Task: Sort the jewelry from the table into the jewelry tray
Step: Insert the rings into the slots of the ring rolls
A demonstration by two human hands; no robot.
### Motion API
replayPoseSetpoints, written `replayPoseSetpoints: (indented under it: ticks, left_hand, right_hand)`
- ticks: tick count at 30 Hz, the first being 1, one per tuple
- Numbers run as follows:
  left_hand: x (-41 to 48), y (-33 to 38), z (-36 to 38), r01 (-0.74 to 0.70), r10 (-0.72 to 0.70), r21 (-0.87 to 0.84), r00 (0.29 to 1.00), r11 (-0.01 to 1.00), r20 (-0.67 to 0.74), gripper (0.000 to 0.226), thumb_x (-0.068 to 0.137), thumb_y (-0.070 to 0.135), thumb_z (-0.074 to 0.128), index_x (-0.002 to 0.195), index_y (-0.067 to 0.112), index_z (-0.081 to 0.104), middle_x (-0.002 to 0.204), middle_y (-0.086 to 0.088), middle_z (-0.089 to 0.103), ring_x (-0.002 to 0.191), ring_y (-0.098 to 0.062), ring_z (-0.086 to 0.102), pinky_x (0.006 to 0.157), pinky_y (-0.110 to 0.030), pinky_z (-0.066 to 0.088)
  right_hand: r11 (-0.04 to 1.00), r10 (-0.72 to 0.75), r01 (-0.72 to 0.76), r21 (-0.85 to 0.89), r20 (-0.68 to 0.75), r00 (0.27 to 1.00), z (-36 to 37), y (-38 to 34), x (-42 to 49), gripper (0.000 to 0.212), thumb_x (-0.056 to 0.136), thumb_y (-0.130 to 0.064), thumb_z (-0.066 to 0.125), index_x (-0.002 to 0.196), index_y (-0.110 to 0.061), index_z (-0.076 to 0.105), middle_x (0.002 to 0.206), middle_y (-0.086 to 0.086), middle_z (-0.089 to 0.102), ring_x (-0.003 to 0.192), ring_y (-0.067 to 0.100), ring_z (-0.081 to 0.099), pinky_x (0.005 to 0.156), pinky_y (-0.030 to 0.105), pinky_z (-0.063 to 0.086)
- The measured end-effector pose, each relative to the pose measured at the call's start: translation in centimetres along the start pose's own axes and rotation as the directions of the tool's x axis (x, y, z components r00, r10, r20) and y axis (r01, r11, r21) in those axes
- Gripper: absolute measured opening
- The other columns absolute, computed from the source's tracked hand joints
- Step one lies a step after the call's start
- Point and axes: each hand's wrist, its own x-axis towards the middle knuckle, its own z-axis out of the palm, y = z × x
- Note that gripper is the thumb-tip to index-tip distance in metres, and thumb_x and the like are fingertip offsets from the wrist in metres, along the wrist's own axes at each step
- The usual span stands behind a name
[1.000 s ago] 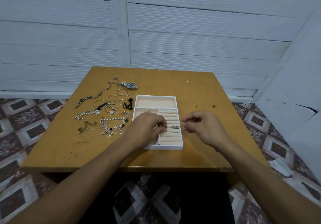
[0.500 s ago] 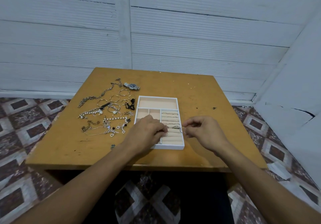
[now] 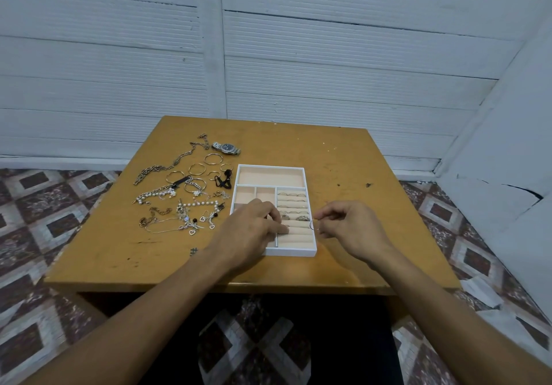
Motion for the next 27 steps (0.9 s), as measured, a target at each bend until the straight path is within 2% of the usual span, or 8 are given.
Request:
replayPoseSetpoints:
  ticks: [4,9,13,15,18,21,24,27]
  left_hand:
    - [-0.2,-0.1,0.3,-0.012,0.013,0.016,1.0,1.0,-0.021,0.028,0.089,0.015,0.062,0.113,0.029,0.07,0.108,0.004,0.06,0.098,-0.02,0.051,0.073,-0.035,0.046]
    - [-0.5,-0.1,0.4,0.0,-0.001,-0.013,0.998,1.0,-0.065,0.033,0.089,0.011,0.057,0.114,0.027,0.069,0.107,0.003,0.06,0.094,-0.02,0.051,0.073,-0.032,0.042]
    - [-1.1,0.0,0.3,0.029,-0.035,-0.064,0.994,0.998,-0.107,0.032,0.089,0.025,0.048,0.112,0.024,0.069,0.1,0.006,0.062,0.09,-0.016,0.052,0.075,-0.027,0.04]
    - [-1.5,-0.1,0.1,0.023,-0.033,-0.086,0.993,0.996,-0.111,0.033,0.089,0.032,0.045,0.108,0.022,0.071,0.096,0.006,0.064,0.09,-0.015,0.055,0.076,-0.027,0.042]
    - [-2.2,-0.5,0.0,0.044,-0.054,-0.082,0.991,0.996,-0.125,0.033,0.087,0.035,0.047,0.104,0.021,0.072,0.094,0.004,0.064,0.091,-0.015,0.056,0.077,-0.03,0.047]
    - [-2.7,-0.8,-0.2,0.077,-0.089,-0.083,0.986,0.994,-0.139,0.036,0.086,0.038,0.047,0.103,0.021,0.072,0.094,0.005,0.064,0.094,-0.013,0.055,0.083,-0.025,0.042]
    - [-3.1,-0.9,-0.3,0.093,-0.105,-0.087,0.983,0.992,-0.15,0.037,0.085,0.038,0.046,0.104,0.02,0.072,0.095,0.005,0.064,0.096,-0.013,0.054,0.085,-0.023,0.037]
    - [-3.2,-0.9,-0.2,0.105,-0.117,-0.088,0.983,0.991,-0.139,0.037,0.086,0.038,0.045,0.105,0.021,0.072,0.095,0.005,0.065,0.096,-0.012,0.054,0.085,-0.027,0.042]
  right_hand:
    - [0.996,-0.042,0.04,-0.074,-0.028,0.999,0.3,0.2,0.1,0.016,0.082,-0.003,0.063,0.083,-0.015,0.074,0.07,0.0,0.071,0.062,0.009,0.068,0.058,0.011,0.05]
    - [0.968,-0.169,0.156,-0.195,-0.052,0.984,1.2,0.0,-0.1,0.016,0.083,-0.005,0.064,0.082,-0.017,0.075,0.074,-0.005,0.069,0.068,0.006,0.061,0.06,0.006,0.043]
    - [0.933,-0.223,0.212,-0.29,-0.005,0.975,2.0,-0.2,0.0,0.019,0.083,-0.007,0.062,0.085,-0.02,0.076,0.077,-0.008,0.068,0.069,0.002,0.059,0.059,0.007,0.041]
    - [0.919,-0.236,0.226,-0.322,0.008,0.972,2.2,-0.3,-0.1,0.019,0.083,-0.008,0.061,0.088,-0.019,0.076,0.081,-0.008,0.068,0.072,0.002,0.059,0.061,0.01,0.043]
    - [0.897,-0.255,0.244,-0.367,0.02,0.967,2.5,-0.3,-0.1,0.019,0.084,-0.01,0.062,0.093,-0.018,0.076,0.089,-0.004,0.07,0.083,0.01,0.063,0.072,0.022,0.05]
    - [0.878,-0.276,0.263,-0.4,0.026,0.961,2.7,-0.1,-0.1,0.018,0.084,-0.012,0.062,0.094,-0.018,0.075,0.094,-0.002,0.071,0.09,0.014,0.062,0.078,0.03,0.049]
    - [0.84,-0.323,0.301,-0.451,0.029,0.946,2.9,0.4,0.1,0.016,0.085,-0.016,0.063,0.095,-0.019,0.075,0.097,-0.003,0.071,0.096,0.016,0.059,0.081,0.034,0.048]
    - [0.778,-0.399,0.359,-0.516,0.036,0.916,3.1,1.0,0.2,0.015,0.086,-0.017,0.063,0.095,-0.02,0.074,0.094,-0.004,0.07,0.095,0.019,0.056,0.079,0.035,0.047]
